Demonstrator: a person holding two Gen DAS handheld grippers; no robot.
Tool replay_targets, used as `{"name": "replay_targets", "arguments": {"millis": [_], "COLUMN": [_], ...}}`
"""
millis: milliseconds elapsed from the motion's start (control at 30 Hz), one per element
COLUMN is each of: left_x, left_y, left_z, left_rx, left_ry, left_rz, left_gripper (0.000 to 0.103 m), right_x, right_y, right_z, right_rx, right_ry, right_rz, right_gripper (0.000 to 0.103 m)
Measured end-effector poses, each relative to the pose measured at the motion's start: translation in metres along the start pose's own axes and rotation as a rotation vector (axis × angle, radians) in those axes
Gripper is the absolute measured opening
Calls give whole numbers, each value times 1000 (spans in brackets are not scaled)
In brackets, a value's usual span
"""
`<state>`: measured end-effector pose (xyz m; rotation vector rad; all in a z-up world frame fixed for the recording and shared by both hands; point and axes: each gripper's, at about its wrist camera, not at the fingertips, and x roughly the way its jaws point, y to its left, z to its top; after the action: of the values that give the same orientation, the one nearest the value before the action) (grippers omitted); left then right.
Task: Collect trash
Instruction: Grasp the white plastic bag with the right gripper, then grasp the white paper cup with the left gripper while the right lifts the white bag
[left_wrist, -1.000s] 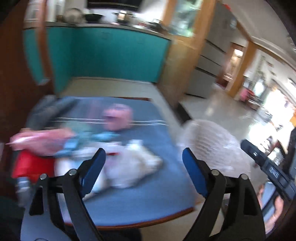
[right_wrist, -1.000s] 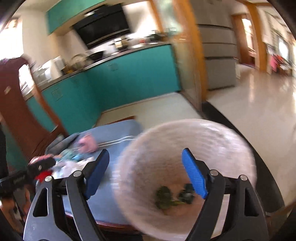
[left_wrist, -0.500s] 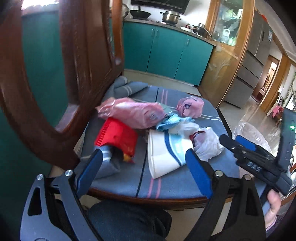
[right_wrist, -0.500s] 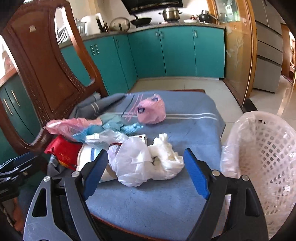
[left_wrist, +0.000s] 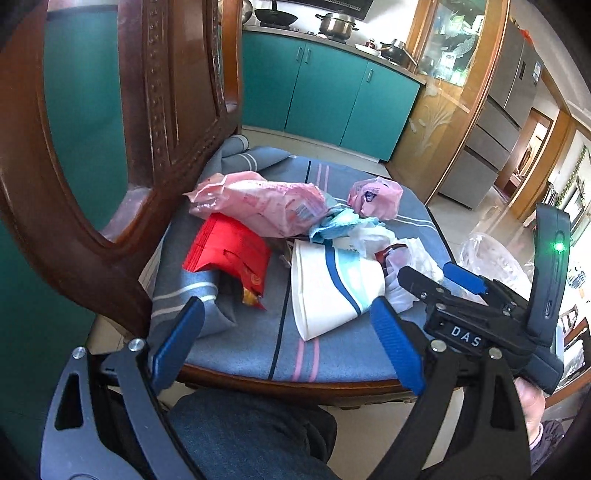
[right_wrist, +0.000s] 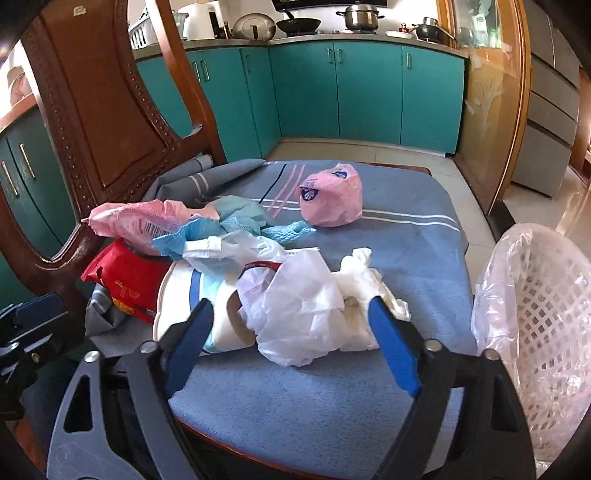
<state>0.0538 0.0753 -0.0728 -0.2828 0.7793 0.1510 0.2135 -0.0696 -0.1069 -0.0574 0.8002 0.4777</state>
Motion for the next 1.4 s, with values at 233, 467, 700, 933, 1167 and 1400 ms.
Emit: {"name": "replay_targets", "arguments": {"millis": [233,467,700,933,1167,1400], "left_x": [5,12,13,22,30,35], "left_y": [-1,-4,-8,-17,-21,-19], "left_z": [-1,-3,-6,-11,-14,-14], "left_rx": [-2,4,12,33,47,51], "left_ry": [18,39,47,70,89,98], "left_rz": [-3,5,3,-5,10,25], "left_gripper": [92,92,92,92,92,92], "right_x": [5,-10,-36,-45,-21,18], "right_y": [3,-5,-24,-55,-29,-6], "right_z": [-5,-7,-2,-3,4,6], "right_rx": [-9,9,60,132,69,16], "right_ry": [30,2,-60,-75,-66,38], "right_rz": [38,68,69,38,83,100], "right_gripper": [35,13,13,13,73,52]}}
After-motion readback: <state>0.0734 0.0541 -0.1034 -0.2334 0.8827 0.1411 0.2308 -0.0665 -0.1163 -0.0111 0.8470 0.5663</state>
